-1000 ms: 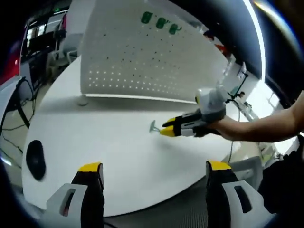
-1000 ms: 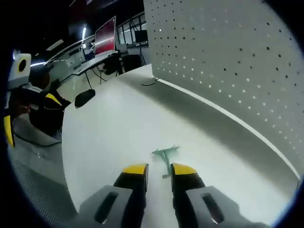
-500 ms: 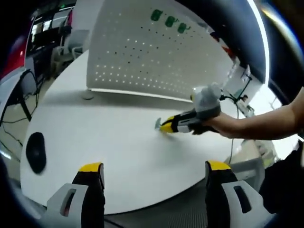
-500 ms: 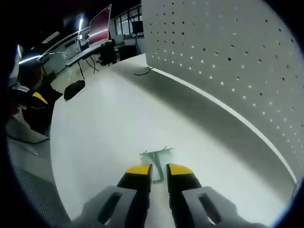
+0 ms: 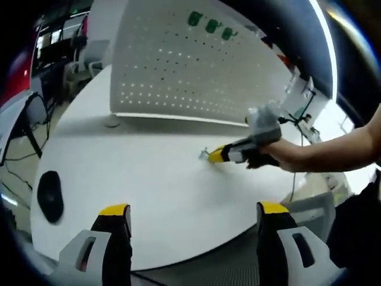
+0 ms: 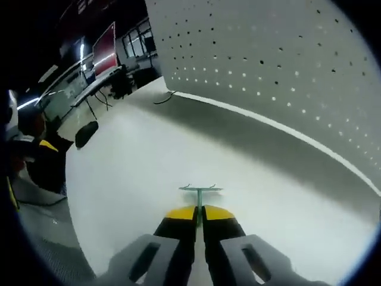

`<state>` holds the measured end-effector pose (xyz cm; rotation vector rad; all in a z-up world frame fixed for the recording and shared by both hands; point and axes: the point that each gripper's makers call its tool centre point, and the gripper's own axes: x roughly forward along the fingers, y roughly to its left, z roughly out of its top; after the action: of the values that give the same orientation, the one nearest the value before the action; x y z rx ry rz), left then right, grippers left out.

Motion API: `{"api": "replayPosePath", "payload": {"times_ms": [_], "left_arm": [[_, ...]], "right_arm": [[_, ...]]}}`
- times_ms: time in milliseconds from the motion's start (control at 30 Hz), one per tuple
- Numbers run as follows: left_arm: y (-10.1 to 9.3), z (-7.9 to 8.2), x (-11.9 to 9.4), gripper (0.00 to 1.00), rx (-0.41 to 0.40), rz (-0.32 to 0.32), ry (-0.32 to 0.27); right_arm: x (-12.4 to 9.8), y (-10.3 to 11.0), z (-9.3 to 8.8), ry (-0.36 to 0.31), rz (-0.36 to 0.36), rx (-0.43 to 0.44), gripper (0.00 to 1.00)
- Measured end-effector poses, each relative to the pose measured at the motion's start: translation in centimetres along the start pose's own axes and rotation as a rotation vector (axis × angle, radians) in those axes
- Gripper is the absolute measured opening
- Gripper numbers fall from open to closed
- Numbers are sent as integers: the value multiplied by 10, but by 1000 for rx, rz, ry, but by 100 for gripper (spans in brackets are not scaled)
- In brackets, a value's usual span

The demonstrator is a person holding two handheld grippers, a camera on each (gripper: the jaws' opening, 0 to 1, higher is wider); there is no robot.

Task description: Insert the hook assembly into the mounting plate slot until the hook locks in place.

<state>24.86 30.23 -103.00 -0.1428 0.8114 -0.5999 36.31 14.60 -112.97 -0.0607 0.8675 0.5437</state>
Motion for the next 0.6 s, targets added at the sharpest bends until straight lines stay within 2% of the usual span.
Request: {"api": "replayPosePath", "payload": {"times_ms": [67, 133, 167, 233, 367, 467, 533, 600], "left_arm": [[-1, 1, 1, 88, 11, -3, 3], [0, 3, 2, 88, 24, -4, 1], [0, 5, 3, 88, 28, -5, 0], [-1, 11, 4, 88, 43, -7, -6], [0, 23, 9, 90, 136, -25, 1], [2, 37, 12, 88, 193, -36, -6], [-2, 49, 14, 87, 225, -57, -28], [-5, 57, 16, 83, 245, -71, -34]], "right_arm": [[-4, 1, 1, -6, 14, 40, 0], [-9, 1, 8, -49, 38, 111, 0], [-13, -3, 8, -51, 26, 132, 0], [-17, -6, 9, -52, 23, 139, 0], [-32, -5, 17, -84, 46, 205, 0], [-46, -1, 23, -112, 74, 253, 0], [-59, 4, 28, -140, 114, 323, 0], [-73, 8, 30, -160, 131, 307, 0]]}}
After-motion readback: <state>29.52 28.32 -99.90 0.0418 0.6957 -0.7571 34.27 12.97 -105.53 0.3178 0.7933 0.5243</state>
